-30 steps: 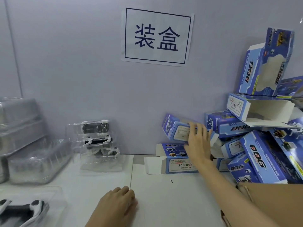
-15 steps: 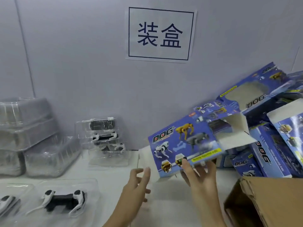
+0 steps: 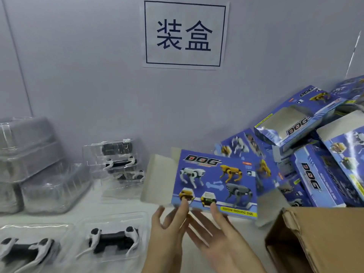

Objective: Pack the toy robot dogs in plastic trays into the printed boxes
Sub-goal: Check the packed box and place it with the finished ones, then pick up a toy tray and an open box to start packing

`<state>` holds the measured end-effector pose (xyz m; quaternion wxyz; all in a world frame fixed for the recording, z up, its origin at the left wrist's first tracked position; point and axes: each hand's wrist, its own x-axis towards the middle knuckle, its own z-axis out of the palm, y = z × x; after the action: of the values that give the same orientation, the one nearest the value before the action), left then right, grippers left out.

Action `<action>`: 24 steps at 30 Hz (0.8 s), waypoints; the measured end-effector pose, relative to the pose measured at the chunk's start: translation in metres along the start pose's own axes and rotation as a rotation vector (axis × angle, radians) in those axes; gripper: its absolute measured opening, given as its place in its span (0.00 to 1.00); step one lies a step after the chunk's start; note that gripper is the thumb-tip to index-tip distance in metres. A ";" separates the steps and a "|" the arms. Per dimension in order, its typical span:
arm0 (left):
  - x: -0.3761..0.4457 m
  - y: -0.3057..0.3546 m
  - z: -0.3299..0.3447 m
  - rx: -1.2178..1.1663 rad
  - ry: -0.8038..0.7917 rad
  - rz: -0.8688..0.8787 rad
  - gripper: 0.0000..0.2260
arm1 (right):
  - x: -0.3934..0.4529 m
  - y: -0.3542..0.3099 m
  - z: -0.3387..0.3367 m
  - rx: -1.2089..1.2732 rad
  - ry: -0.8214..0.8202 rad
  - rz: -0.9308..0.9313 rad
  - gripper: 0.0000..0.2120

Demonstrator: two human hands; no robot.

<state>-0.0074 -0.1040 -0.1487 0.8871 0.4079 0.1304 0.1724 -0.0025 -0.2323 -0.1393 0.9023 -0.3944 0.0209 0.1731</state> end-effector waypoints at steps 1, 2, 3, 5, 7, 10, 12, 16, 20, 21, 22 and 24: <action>-0.002 0.000 0.001 0.013 -0.003 0.010 0.51 | -0.003 0.001 0.000 -0.020 -0.016 0.018 0.36; -0.004 0.003 0.001 0.040 0.001 0.040 0.50 | -0.004 0.001 0.000 -0.040 -0.025 0.042 0.36; -0.005 0.009 0.001 0.073 0.011 0.085 0.49 | -0.005 0.000 0.001 -0.052 -0.027 0.072 0.36; -0.006 0.026 0.000 0.109 0.014 0.196 0.45 | -0.005 -0.003 0.003 -0.019 0.009 0.115 0.37; -0.006 0.047 -0.002 0.123 0.003 0.327 0.40 | -0.002 -0.010 0.000 0.033 0.120 0.078 0.34; -0.005 0.073 -0.009 0.203 0.039 0.494 0.43 | 0.004 -0.019 -0.011 0.053 0.258 -0.032 0.31; -0.001 0.081 -0.017 0.262 0.028 0.548 0.46 | 0.010 -0.019 -0.020 0.016 0.313 -0.108 0.28; 0.004 0.080 -0.023 0.287 0.004 0.510 0.41 | 0.020 -0.019 -0.030 -0.007 0.312 -0.266 0.23; 0.008 0.069 -0.021 0.375 -0.060 0.446 0.28 | 0.020 -0.024 -0.041 -0.109 0.334 -0.400 0.21; 0.007 0.066 -0.021 0.404 -0.081 0.441 0.28 | 0.019 -0.025 -0.040 -0.148 0.343 -0.408 0.19; 0.007 0.063 -0.020 0.429 -0.107 0.441 0.30 | 0.016 -0.026 -0.037 -0.189 0.342 -0.409 0.16; 0.005 0.054 -0.022 0.476 -0.165 0.445 0.33 | 0.009 -0.024 -0.028 -0.298 0.306 -0.436 0.10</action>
<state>-0.0219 -0.0542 -0.1212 0.7151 0.6347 0.0025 0.2930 0.0169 -0.2650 -0.1437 0.8368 -0.5390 0.0457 -0.0848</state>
